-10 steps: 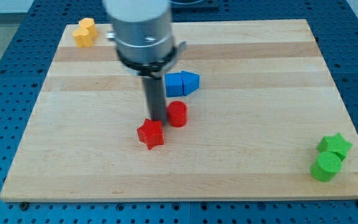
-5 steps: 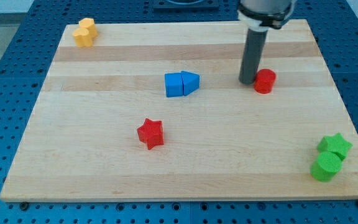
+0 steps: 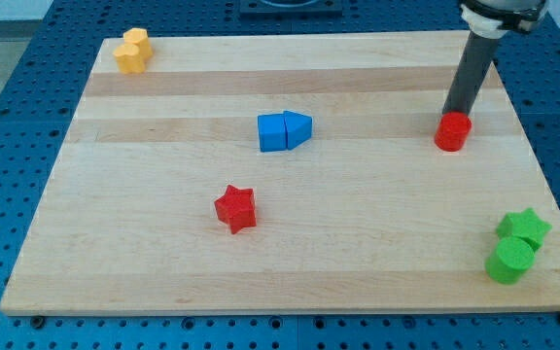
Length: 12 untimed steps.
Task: Move the red circle towards the center right
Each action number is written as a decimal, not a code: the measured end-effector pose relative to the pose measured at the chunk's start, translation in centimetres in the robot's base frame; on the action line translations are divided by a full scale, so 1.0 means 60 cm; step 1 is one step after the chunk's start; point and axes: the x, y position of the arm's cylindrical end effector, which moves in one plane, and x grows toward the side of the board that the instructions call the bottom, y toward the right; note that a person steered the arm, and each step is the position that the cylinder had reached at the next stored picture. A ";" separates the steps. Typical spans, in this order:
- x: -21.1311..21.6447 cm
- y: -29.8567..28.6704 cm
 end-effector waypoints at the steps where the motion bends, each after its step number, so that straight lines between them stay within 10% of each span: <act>1: 0.000 -0.096; 10: 0.090 -0.002; 12: 0.312 -0.087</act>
